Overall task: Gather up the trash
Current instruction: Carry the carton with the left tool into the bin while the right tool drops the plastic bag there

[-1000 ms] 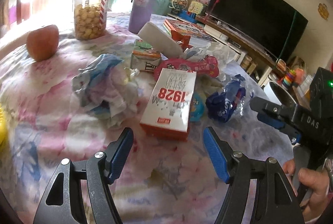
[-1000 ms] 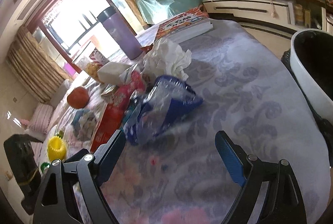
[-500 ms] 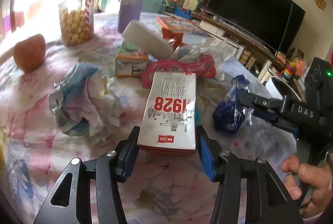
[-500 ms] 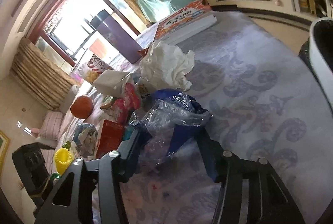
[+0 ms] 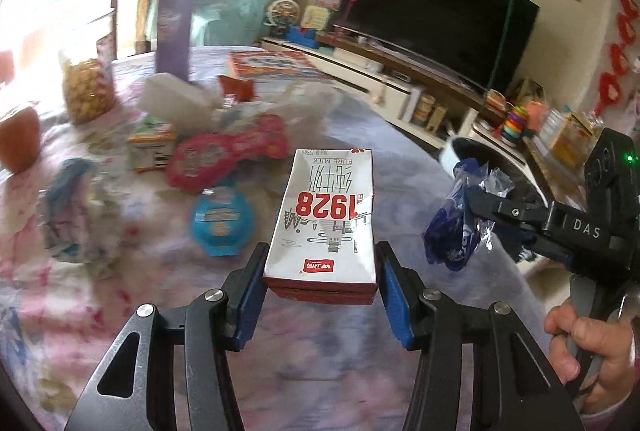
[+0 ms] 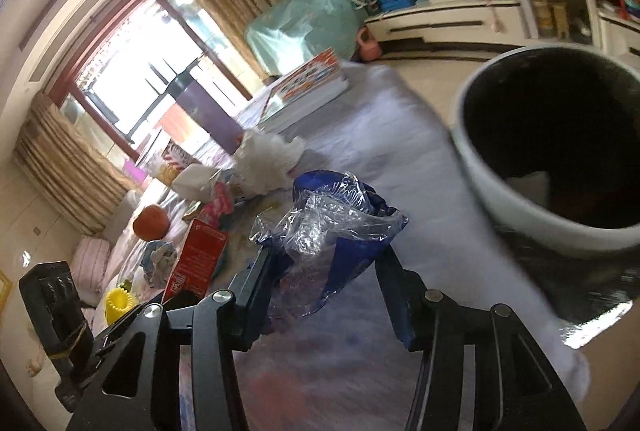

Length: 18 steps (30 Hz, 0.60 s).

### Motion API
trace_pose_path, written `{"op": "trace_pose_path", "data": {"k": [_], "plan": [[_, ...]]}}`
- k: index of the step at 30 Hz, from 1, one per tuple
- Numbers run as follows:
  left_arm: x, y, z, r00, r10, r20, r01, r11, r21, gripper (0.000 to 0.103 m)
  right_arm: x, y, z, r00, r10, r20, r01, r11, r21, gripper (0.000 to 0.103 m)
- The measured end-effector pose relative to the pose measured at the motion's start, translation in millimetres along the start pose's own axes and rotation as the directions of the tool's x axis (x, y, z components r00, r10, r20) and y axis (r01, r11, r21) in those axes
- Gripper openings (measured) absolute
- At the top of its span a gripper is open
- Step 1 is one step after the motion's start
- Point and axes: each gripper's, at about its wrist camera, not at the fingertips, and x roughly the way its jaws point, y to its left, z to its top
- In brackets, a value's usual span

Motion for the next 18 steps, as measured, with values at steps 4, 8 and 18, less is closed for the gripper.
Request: {"op": "trace_pose_path", "data": {"k": [4,8,18], "plan": [[9,-20,2,1.000,-0.029,-0.013,0.029,0.999,0.033,0.050,-19,-14,0,0.999,-0.029,0.028,0.029,0.999,0.020,0.051],[15,-37,5,0.998,-0.052,-0.018,0.053,0.997,0.059,0.050,-37,-28,2,0.996,-0.062,0.058,0.060,0.998,0.036,0.051],[38,-74,18,0.994,-0.103,-0.032,0.106,0.986,0.127,0.050,-75,-64,6,0.983,-0.135,0.125,0.124,0.988,0.094,0.051]]}}
